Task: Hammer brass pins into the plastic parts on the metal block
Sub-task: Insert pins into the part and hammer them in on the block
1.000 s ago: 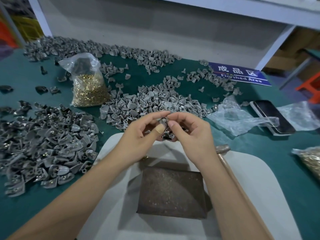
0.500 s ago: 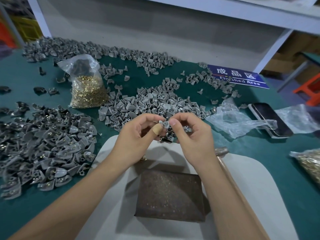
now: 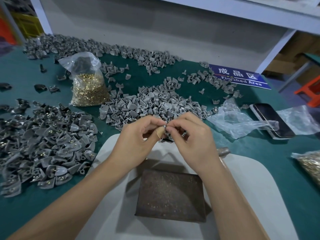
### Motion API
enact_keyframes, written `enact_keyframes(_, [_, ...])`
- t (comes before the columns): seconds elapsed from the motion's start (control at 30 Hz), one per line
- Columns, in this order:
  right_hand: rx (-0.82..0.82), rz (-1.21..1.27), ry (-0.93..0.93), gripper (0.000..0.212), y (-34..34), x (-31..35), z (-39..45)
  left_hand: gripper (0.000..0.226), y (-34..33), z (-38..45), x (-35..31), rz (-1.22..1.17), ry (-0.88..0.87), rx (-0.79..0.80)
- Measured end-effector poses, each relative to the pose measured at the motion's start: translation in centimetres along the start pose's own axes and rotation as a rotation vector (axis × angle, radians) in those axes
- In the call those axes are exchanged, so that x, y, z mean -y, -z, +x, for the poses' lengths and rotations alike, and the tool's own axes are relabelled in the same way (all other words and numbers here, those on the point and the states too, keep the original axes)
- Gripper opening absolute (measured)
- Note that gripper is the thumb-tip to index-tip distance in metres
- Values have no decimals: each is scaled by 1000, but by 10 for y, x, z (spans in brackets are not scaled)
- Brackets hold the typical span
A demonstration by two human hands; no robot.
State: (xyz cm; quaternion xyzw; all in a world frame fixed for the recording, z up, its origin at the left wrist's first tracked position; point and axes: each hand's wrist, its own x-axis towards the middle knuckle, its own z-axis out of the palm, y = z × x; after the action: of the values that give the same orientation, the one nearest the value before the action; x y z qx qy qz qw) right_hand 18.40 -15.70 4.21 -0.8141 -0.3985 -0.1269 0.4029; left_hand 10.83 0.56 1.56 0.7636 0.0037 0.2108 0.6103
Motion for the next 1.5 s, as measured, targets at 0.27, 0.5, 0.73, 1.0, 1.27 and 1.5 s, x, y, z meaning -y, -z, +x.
enact_keyframes(0.27, [-61,152,-55,6,-6,0,1,10,0,0,-2,-169,56,-40])
enact_keyframes(0.5, [-98,293,-116,6,-5,4,0,12,-5,-1,-6,-281,60,-90])
enact_keyframes(0.73, [-103,327,-176,9,-7,4,0,12,-5,-1,-5,-271,69,-107])
enact_keyframes(1.0, [-53,395,-246,12,-2,-1,1,10,-3,1,-8,-152,51,-81])
enact_keyframes(1.27, [6,298,-187,9,2,-3,0,12,-6,-5,-9,-107,31,-74])
enact_keyframes(1.5, [76,423,-250,17,4,-1,0,14,-6,-8,-7,-34,-2,-82])
